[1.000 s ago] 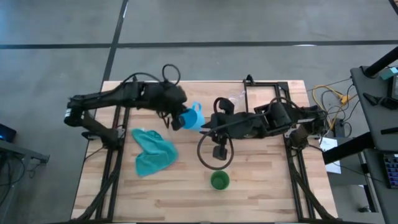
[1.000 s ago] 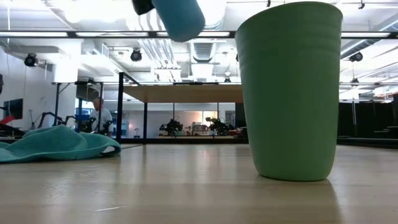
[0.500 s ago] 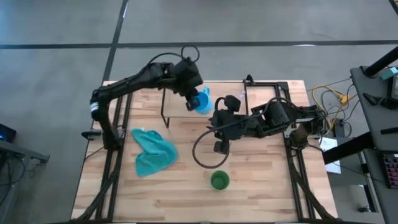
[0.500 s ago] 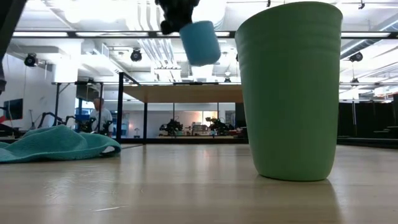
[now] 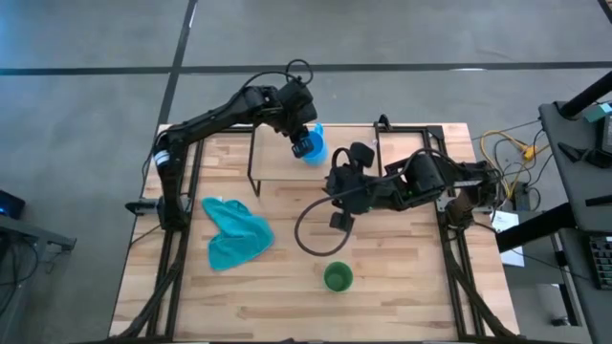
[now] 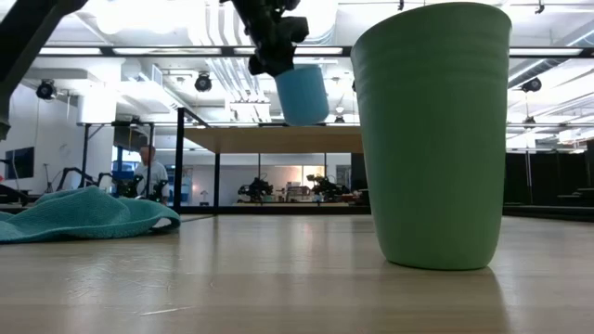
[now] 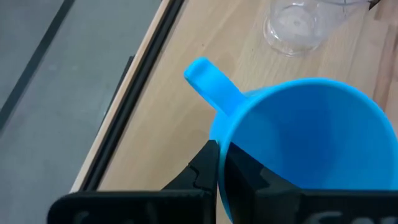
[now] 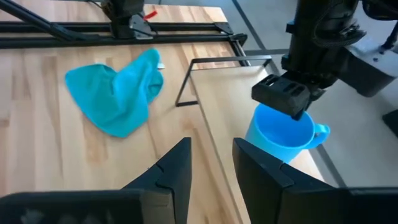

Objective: Stack small to large cups/mugs on shelf
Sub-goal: Put the blue mug on the shelf

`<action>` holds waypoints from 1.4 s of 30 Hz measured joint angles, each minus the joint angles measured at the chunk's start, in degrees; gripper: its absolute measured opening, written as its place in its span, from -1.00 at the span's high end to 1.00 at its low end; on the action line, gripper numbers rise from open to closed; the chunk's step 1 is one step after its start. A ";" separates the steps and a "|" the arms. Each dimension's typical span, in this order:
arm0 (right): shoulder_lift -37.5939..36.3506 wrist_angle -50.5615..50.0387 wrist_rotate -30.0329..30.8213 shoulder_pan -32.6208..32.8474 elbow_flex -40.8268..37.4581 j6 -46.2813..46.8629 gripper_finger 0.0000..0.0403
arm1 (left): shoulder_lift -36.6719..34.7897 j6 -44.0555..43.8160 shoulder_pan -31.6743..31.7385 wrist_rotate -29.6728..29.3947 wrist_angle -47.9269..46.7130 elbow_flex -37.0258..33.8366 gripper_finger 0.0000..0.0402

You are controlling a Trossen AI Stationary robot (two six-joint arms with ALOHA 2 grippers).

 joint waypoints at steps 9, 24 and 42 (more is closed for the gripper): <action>0.00 -0.22 0.00 -1.40 0.00 -0.20 0.45 | 0.08 0.78 0.46 0.68 0.31 -0.24 1.00; 0.00 -0.22 -0.08 -1.63 0.00 -0.39 0.43 | 0.08 3.21 0.48 3.66 0.31 -0.28 1.00; 0.00 -0.22 -0.17 -1.60 -0.02 -0.39 0.42 | 1.91 3.22 0.94 5.97 1.61 -0.73 1.00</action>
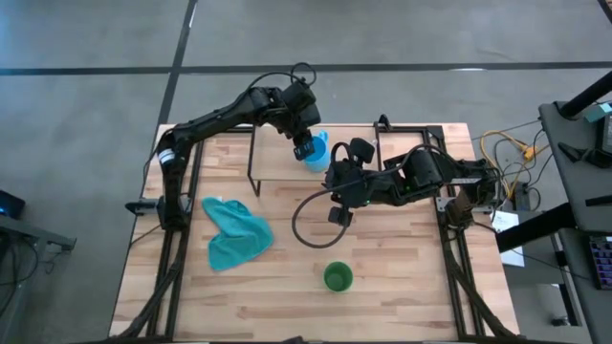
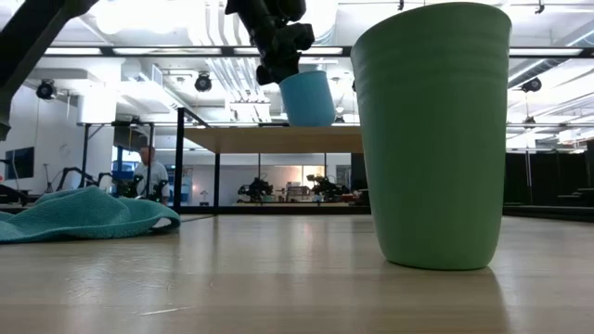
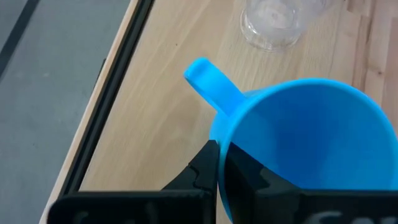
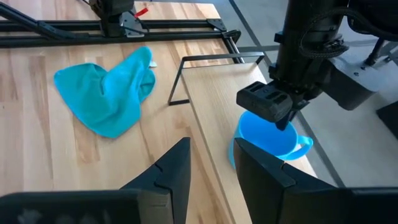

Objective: Stack small to large cups/mugs on shelf
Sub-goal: Put the blue mug on the shelf

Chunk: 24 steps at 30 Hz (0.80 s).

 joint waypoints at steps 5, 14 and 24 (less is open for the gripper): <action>0.00 0.00 -0.02 0.00 0.02 0.00 0.41 | 0.00 0.00 0.62 0.13 0.05 -0.49 0.99; 0.00 0.02 -0.02 0.00 0.00 0.00 0.41 | 0.00 1.52 0.98 0.02 0.57 -1.62 0.76; 0.00 0.04 -0.04 -0.11 0.00 0.00 0.41 | -0.02 1.55 1.01 0.00 5.21 -2.42 0.73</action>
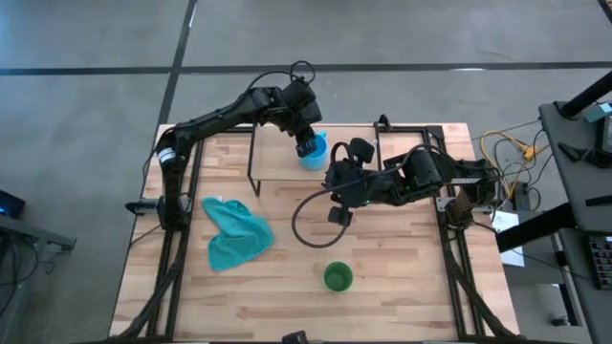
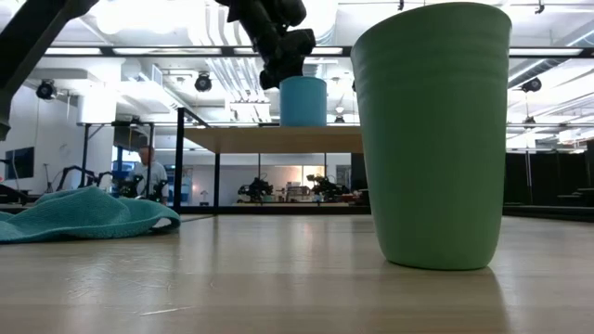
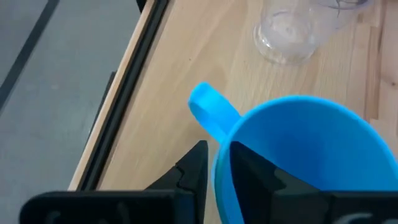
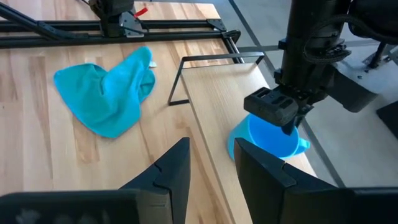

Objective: Stack small to large cups/mugs on shelf
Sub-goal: Put the blue mug on the shelf, then put the green cup on the shelf

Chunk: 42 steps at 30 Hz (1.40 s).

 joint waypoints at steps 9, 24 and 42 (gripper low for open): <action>0.00 0.00 0.00 0.00 0.00 0.00 0.41 | -0.19 -0.13 0.00 0.74 -0.05 1.11 0.73; 0.00 -0.02 0.00 0.00 0.00 1.45 0.41 | -7.69 -0.71 -2.20 3.74 -0.04 4.17 0.73; 0.82 -0.52 -0.52 0.00 -0.50 6.60 0.41 | -10.59 -3.47 -7.73 3.87 -3.72 -1.01 0.73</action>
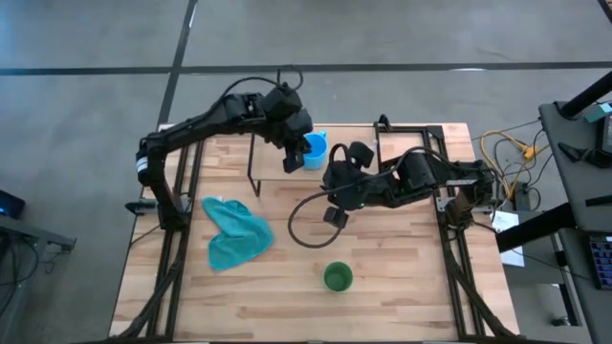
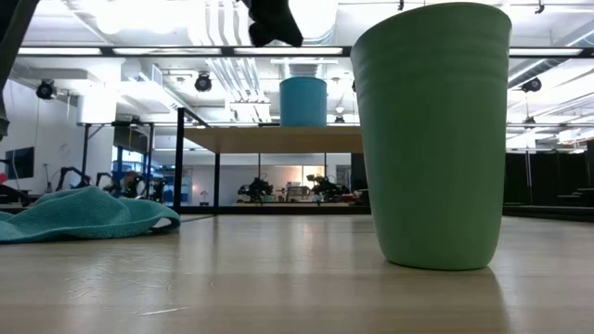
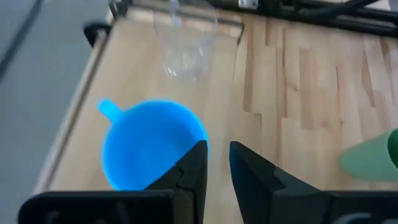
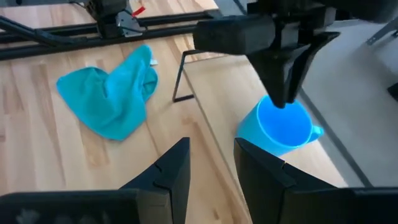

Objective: Stack small to large cups/mugs on shelf
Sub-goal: Put the green cup on the shelf

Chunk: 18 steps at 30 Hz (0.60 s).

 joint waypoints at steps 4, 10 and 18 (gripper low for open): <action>-0.01 -4.15 -2.41 0.59 0.00 5.04 0.41 | -0.74 -3.14 -1.46 0.57 -4.88 -0.32 0.73; -0.28 -11.53 -7.22 3.21 -1.45 13.28 0.41 | -3.40 -3.19 -5.76 0.91 -9.44 -0.48 0.73; -0.36 -11.86 -18.90 7.13 -7.55 20.17 0.41 | -12.31 -9.90 -10.17 -0.63 -8.80 -0.50 0.73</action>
